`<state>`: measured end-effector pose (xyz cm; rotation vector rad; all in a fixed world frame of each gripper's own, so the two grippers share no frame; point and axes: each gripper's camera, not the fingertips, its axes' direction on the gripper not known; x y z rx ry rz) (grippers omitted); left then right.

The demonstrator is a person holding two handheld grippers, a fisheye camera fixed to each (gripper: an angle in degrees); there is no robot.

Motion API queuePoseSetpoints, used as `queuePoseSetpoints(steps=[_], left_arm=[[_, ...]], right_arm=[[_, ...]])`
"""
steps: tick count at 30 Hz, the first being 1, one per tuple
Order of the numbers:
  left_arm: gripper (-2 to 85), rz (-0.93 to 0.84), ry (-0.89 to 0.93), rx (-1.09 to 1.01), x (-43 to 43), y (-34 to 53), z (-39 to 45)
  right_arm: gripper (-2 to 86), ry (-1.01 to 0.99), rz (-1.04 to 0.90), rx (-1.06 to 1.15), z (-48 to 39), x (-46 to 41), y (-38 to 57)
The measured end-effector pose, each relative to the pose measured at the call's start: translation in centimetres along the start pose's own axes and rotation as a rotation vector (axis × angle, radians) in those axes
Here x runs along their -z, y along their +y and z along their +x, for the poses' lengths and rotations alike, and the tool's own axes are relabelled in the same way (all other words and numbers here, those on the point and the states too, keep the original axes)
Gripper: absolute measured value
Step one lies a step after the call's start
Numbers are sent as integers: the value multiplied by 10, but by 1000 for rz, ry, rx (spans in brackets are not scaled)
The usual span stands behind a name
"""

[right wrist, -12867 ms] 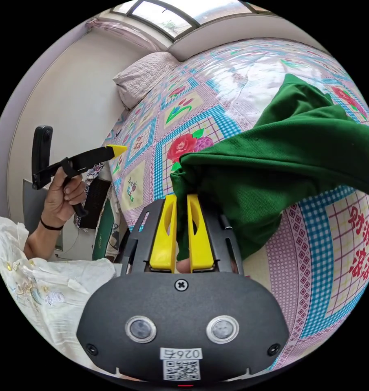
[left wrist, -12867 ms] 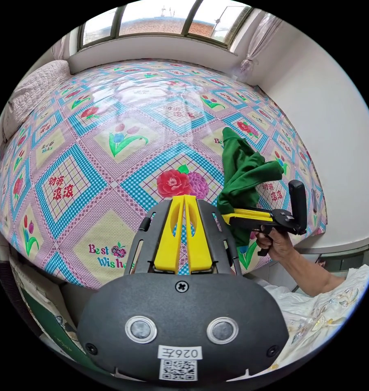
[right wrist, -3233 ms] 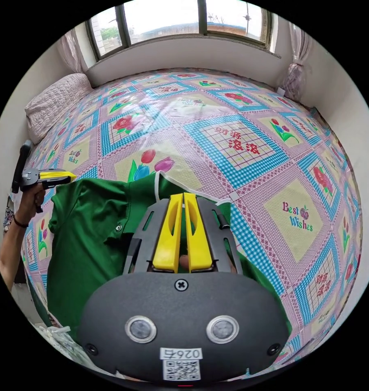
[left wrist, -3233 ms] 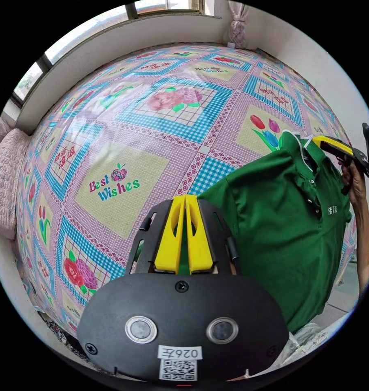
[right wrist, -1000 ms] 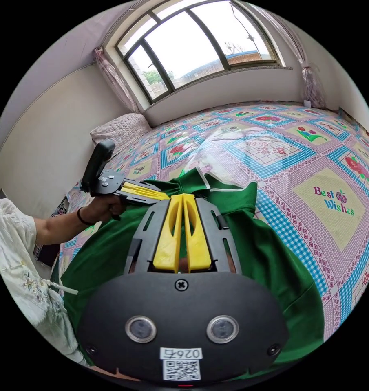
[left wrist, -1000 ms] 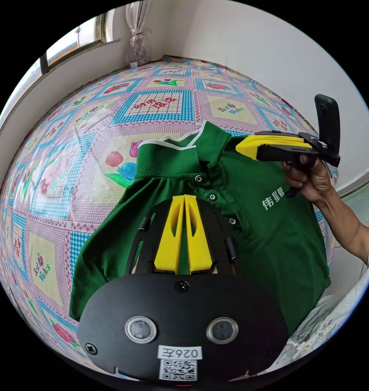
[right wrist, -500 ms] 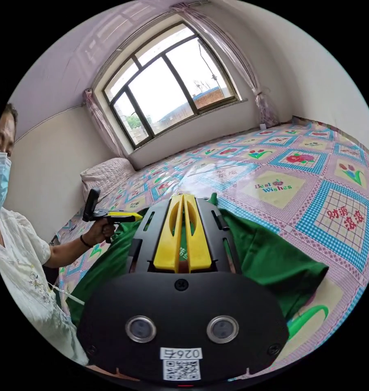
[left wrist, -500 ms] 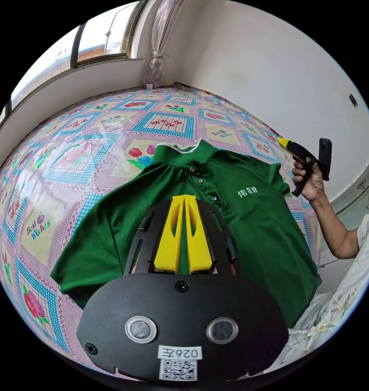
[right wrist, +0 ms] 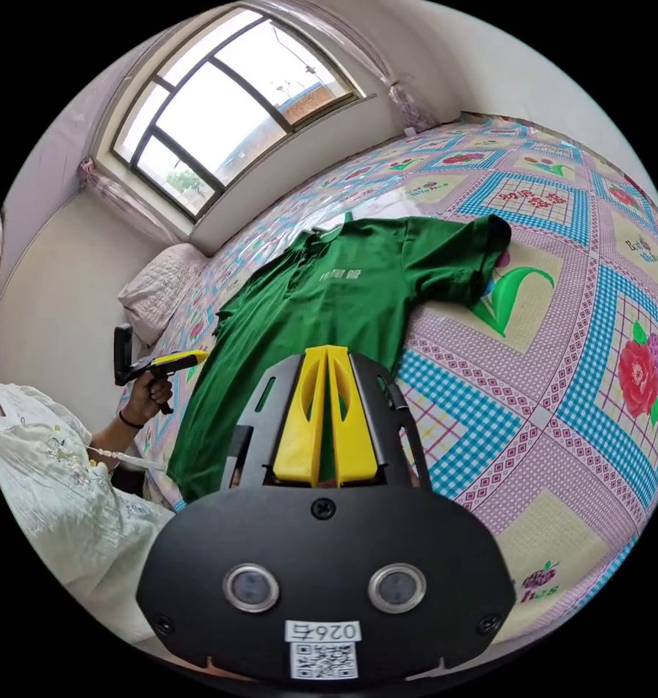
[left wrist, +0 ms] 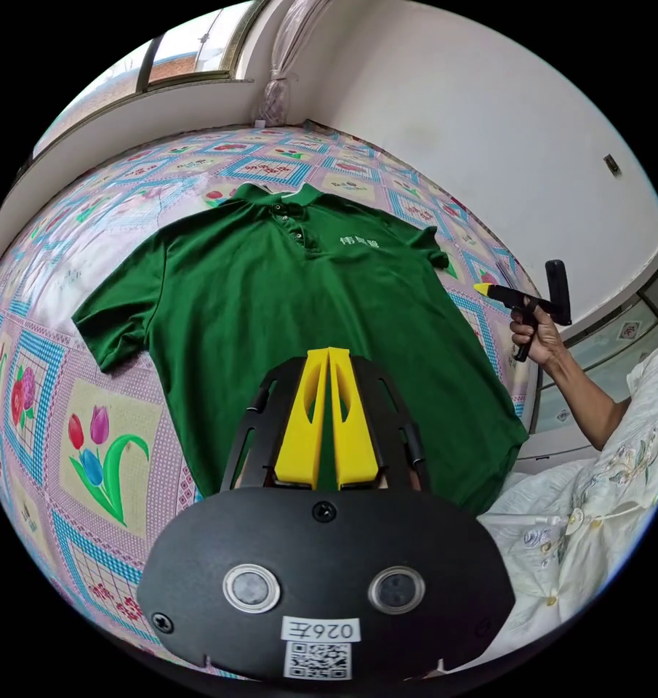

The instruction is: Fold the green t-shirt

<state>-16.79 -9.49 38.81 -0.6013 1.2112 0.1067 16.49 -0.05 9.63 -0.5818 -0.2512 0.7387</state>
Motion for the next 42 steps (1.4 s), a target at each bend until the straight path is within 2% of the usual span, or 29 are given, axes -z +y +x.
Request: queuePoseSetpoints(steps=[3, 5, 9, 13, 20, 23, 29, 37, 42], left_arm=[[-10, -56, -15, 4, 9, 41, 14], [-10, -73, -94, -7, 25, 76, 28], [-9, -107, -209, -35, 48, 133, 50], [0, -232, -315, -68, 51, 191, 69], [117, -257, -270, 70, 37, 232, 67], [134, -273, -271, 75, 26, 234, 66], [124, -288, -302, 75, 14, 237, 63], [94, -329, -268, 33, -13, 244, 56], [21, -268, -209, 65, -9, 246, 43]], right_arm=[[-6, -13, -99, 90, -34, -9, 29], [3, 72, -114, 167, -62, -4, 58], [76, 79, -211, 199, -91, 0, 106], [80, 208, -342, 230, -122, 3, 171], [84, 401, -426, 266, -152, -3, 245], [87, 462, -422, 307, -159, -18, 258], [90, 479, -367, 338, -174, -37, 273], [79, 503, -388, 354, -179, -68, 291], [3, 506, -373, 342, -180, -69, 297]])
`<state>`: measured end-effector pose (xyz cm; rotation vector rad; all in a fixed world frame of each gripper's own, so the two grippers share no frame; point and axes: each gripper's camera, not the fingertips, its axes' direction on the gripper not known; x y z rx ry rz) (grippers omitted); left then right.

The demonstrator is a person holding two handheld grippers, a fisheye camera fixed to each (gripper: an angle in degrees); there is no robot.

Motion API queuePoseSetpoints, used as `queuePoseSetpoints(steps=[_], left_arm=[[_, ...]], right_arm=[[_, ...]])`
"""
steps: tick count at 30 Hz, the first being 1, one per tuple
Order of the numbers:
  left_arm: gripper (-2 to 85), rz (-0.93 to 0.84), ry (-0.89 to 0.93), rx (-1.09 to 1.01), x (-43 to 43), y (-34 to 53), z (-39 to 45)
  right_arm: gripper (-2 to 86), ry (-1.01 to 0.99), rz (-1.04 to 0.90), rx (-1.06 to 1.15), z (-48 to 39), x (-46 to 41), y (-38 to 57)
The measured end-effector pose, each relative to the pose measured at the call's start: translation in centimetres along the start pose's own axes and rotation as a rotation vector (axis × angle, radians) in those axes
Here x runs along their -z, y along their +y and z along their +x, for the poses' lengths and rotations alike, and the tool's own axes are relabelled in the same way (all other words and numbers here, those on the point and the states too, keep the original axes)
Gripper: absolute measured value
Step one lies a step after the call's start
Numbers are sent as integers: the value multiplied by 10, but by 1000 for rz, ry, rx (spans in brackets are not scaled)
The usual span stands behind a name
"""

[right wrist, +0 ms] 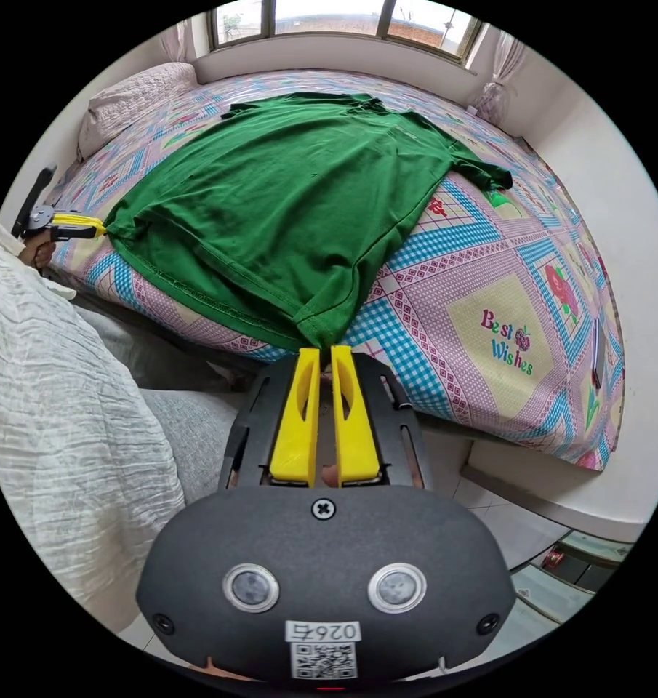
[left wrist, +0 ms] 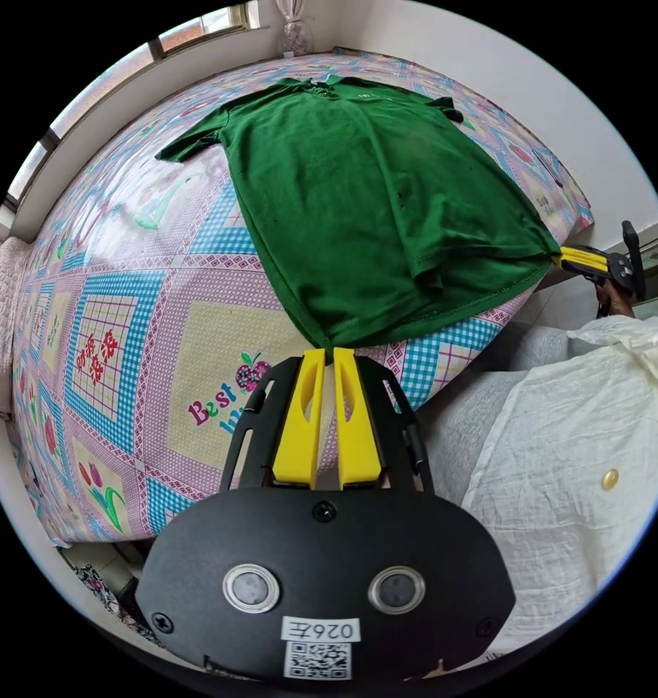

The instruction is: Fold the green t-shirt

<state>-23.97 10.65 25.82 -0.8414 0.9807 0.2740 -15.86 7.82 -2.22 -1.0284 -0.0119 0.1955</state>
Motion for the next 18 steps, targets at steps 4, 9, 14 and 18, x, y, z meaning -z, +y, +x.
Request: queuePoseSetpoints(steps=[4, 9, 14, 18], left_arm=[[7, 40, 82, 40, 10, 7, -21], [4, 63, 145, 57, 18, 16, -40], [3, 65, 158, 63, 16, 19, -54], [3, 63, 152, 58, 16, 19, -61]], right_arm=[[-1, -26, 19, 4, -2, 3, 8], [55, -46, 49, -12, 1, 8, 24], [56, -21, 79, 54, -8, 7, 29], [48, 47, 49, 130, -16, -7, 24]])
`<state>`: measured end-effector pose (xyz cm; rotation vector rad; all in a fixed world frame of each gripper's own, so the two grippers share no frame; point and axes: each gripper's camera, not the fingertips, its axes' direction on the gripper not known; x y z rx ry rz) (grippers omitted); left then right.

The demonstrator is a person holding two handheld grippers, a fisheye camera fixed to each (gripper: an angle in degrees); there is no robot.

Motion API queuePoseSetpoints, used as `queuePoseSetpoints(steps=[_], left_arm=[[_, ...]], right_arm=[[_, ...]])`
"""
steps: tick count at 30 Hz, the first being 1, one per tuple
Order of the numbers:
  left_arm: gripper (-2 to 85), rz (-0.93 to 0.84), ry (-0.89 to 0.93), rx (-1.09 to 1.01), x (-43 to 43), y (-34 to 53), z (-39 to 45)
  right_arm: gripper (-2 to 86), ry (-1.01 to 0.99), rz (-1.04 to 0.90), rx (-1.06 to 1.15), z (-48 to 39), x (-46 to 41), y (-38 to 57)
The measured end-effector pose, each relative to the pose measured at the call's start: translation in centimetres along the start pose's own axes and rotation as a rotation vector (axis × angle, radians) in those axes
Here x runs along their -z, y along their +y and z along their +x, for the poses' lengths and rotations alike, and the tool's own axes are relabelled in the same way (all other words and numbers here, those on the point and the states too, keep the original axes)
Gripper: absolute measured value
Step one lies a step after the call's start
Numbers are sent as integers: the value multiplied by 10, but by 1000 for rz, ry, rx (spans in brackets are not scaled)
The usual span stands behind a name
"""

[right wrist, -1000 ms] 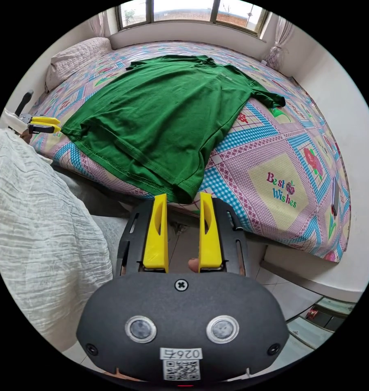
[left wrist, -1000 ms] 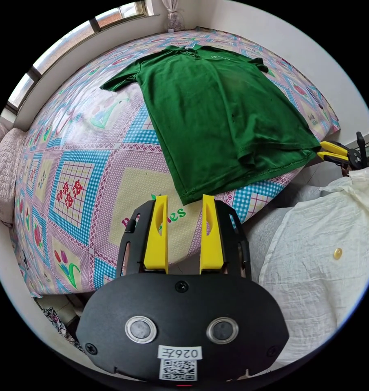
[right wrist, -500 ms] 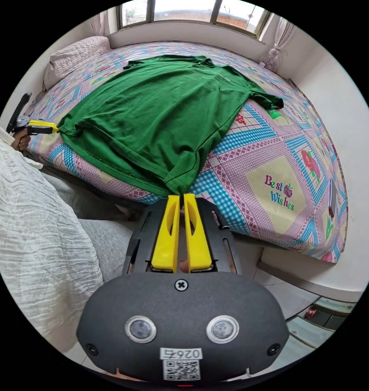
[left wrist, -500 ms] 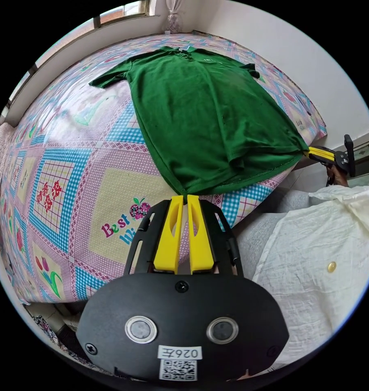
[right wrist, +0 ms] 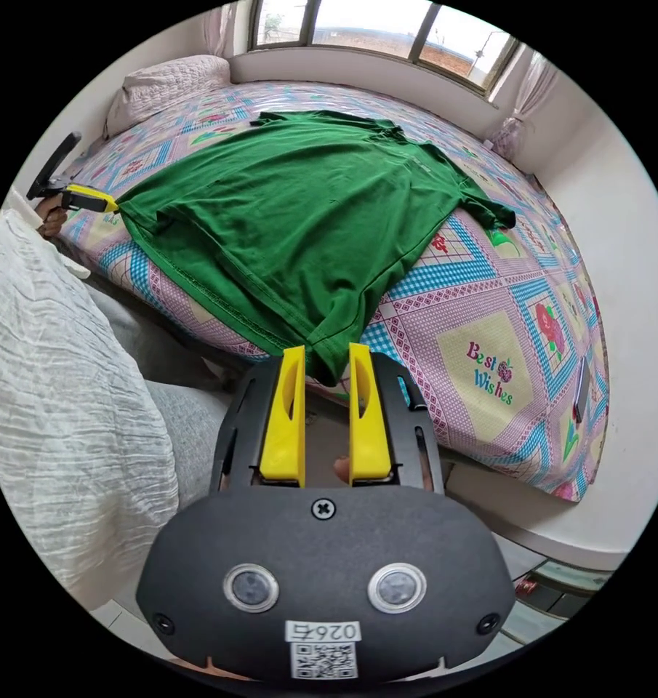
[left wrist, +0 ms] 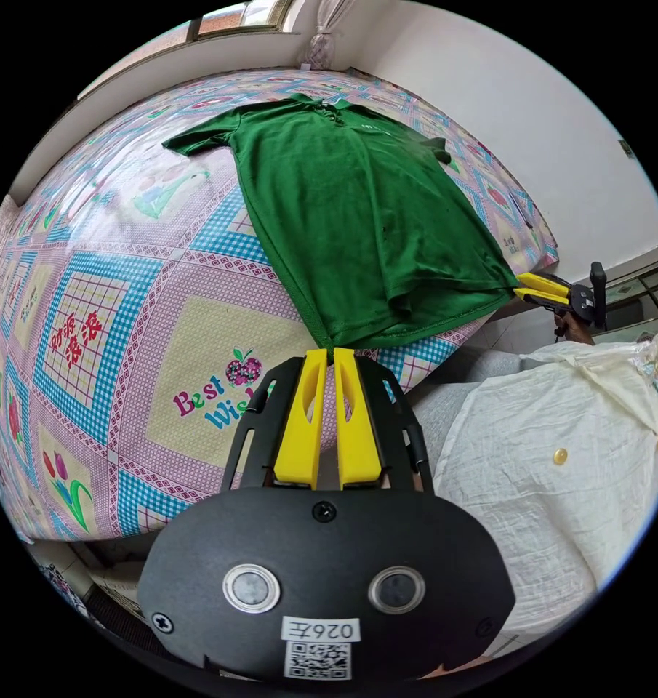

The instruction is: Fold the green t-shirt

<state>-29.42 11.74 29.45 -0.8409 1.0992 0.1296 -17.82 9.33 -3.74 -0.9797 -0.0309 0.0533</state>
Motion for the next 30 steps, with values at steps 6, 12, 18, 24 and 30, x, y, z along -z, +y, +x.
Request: queuePoseSetpoints(steps=[6, 12, 18, 24, 30], left_arm=[[2, 14, 13, 24, 6, 5, -19], [1, 44, 42, 81, 19, 18, -44], [2, 50, 133, 106, 20, 25, -69], [-1, 206, 475, 328, 18, 58, -139], [-5, 169, 510, 399, 1, 86, -158]], right_arm=[[-6, -10, -28, -9, 19, -12, 7], [-11, -159, 86, -201, 65, 12, 46], [-12, -280, 123, -388, 105, 2, 88], [-9, -601, 339, -730, 160, -23, 150], [16, -636, 154, -771, 164, -73, 174]])
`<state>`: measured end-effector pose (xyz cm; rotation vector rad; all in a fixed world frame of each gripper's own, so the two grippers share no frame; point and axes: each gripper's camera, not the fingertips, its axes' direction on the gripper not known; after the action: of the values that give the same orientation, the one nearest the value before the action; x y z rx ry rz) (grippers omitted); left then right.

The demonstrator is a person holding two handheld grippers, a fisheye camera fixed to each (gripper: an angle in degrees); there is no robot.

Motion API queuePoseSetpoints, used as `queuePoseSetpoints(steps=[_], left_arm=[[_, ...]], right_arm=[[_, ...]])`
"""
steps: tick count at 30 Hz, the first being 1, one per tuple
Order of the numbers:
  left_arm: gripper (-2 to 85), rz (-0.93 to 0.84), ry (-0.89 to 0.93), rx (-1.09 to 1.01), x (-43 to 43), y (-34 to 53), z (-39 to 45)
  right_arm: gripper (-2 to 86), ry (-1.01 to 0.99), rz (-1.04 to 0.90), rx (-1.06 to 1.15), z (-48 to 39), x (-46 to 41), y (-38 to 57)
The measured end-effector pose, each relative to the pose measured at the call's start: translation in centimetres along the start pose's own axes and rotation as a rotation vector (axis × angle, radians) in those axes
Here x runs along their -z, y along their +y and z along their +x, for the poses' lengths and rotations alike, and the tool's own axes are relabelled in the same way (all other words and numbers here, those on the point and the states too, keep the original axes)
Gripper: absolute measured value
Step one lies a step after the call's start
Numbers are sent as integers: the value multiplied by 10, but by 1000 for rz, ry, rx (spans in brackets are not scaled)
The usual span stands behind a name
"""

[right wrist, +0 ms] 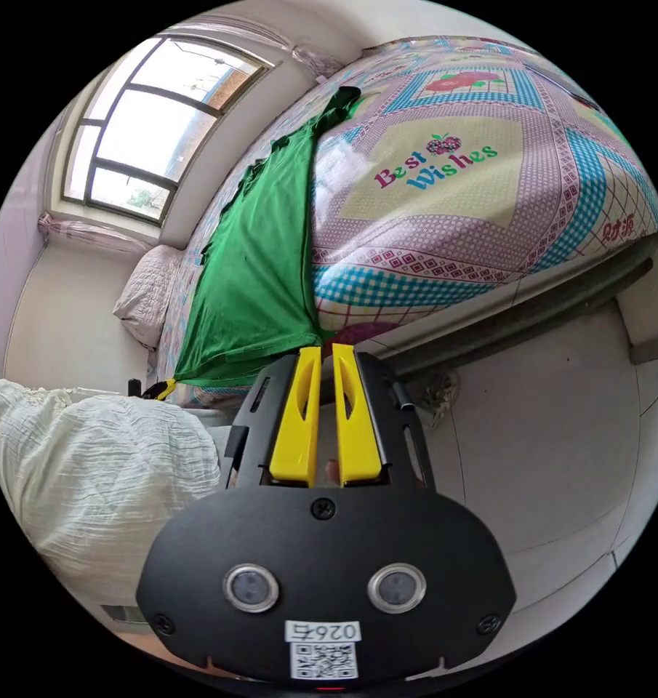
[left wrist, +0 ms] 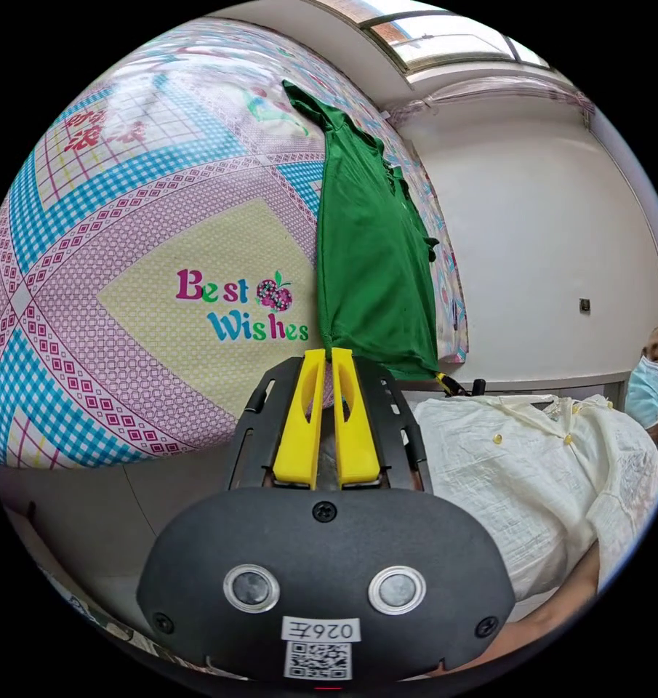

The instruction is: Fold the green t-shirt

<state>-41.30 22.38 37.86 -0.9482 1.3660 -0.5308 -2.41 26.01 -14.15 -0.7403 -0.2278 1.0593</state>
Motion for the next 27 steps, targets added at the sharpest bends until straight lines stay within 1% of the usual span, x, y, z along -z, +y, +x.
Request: queuePoseSetpoints(steps=[3, 6, 8, 9, 10, 12, 14, 15, 17, 18, 20, 23, 27], left_arm=[[-6, 0, 35, -23, 3, 2, 4], [-6, -36, 29, -64, 6, 2, 13], [-6, -51, 63, -83, 8, 4, 16], [-7, -51, 61, -84, 9, 5, 17], [-8, -41, 35, -92, 11, 7, 22], [-9, -14, -39, -133, 14, 9, 39], [-10, -45, -184, -230, 5, 5, 73], [-10, -63, -234, -263, -1, 3, 83], [-10, -139, -429, -401, -30, -3, 122], [-10, -156, -470, -436, -38, -3, 131], [-10, -206, -611, -576, -70, 0, 161], [-10, -283, -699, -697, -109, 5, 179], [-10, -324, -698, -746, -139, 7, 188]], right_arm=[[39, 18, 15, -2, 1, 5, 2], [47, 74, 26, 66, -16, 14, 0], [60, 140, 26, 137, -37, 19, -3], [63, 164, 18, 165, -45, 19, -3], [65, 223, -8, 240, -63, 17, -5], [72, 319, -45, 368, -93, 8, -6], [81, 409, -104, 546, -131, -12, -7], [81, 422, -120, 586, -139, -18, -7], [81, 447, -171, 719, -164, -41, -10], [80, 447, -180, 743, -168, -46, -10], [73, 442, -207, 810, -179, -62, -15], [65, 422, -234, 845, -183, -74, -22], [51, 397, -235, 876, -189, -81, -30]])
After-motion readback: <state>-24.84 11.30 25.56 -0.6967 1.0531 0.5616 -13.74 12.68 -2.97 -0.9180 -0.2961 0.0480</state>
